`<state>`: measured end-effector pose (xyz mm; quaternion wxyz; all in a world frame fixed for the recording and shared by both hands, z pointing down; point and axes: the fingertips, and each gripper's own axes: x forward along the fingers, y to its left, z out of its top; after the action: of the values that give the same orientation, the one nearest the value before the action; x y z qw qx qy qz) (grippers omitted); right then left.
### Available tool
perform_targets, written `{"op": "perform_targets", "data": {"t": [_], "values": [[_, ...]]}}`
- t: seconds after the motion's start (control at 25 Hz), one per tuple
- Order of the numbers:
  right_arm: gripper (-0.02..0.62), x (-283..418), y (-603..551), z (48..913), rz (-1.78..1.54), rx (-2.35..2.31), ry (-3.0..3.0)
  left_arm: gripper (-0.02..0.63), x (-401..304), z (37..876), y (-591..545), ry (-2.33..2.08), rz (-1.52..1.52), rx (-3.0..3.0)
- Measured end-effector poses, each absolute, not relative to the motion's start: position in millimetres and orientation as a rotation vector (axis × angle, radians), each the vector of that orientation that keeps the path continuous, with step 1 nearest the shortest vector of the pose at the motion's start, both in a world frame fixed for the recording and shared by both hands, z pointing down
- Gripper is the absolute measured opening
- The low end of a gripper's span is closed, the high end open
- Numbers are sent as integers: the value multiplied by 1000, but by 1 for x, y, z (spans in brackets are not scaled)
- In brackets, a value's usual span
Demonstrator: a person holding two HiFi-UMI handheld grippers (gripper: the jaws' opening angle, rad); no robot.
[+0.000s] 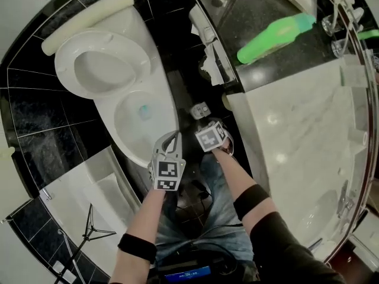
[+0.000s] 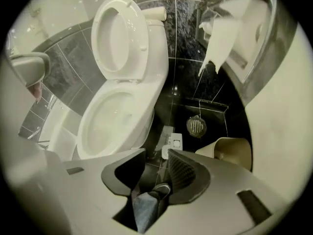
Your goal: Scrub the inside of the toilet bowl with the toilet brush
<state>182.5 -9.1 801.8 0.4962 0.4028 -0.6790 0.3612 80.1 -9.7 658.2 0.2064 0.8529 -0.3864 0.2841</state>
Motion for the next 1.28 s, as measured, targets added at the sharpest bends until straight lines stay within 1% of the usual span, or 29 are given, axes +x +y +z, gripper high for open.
{"op": "perform_targets", "data": {"t": [0.04, 0.12, 0.2, 0.4, 0.64, 0.92, 1.08, 1.28], "values": [[139, 176, -10, 784, 867, 986, -1669, -2, 74, 643, -8, -1092, 784, 2377], [86, 165, -12, 743, 852, 1012, -1713, -2, 61, 609, -1, -1118, 778, 2387], [54, 152, -8, 700, 833, 1029, -1763, -2, 46, 574, 10, -1137, 784, 2401], [11, 124, -4, 600, 766, 1036, -1886, -2, 6, 485, 23, -1244, 729, 2400], [6, 84, -8, 500, 721, 1049, -2057, -2, -48, 401, 26, -1389, 656, 2395], [5, 47, -6, 407, 633, 1050, -2241, -2, -97, 342, 34, -1516, 587, 2372], [5, 36, 3, 372, 585, 1044, -2312, -2, -113, 321, 43, -1567, 549, 2352], [5, 28, 18, 349, 572, 1044, -2370, -2, -129, 309, 60, -1612, 555, 2340]]}}
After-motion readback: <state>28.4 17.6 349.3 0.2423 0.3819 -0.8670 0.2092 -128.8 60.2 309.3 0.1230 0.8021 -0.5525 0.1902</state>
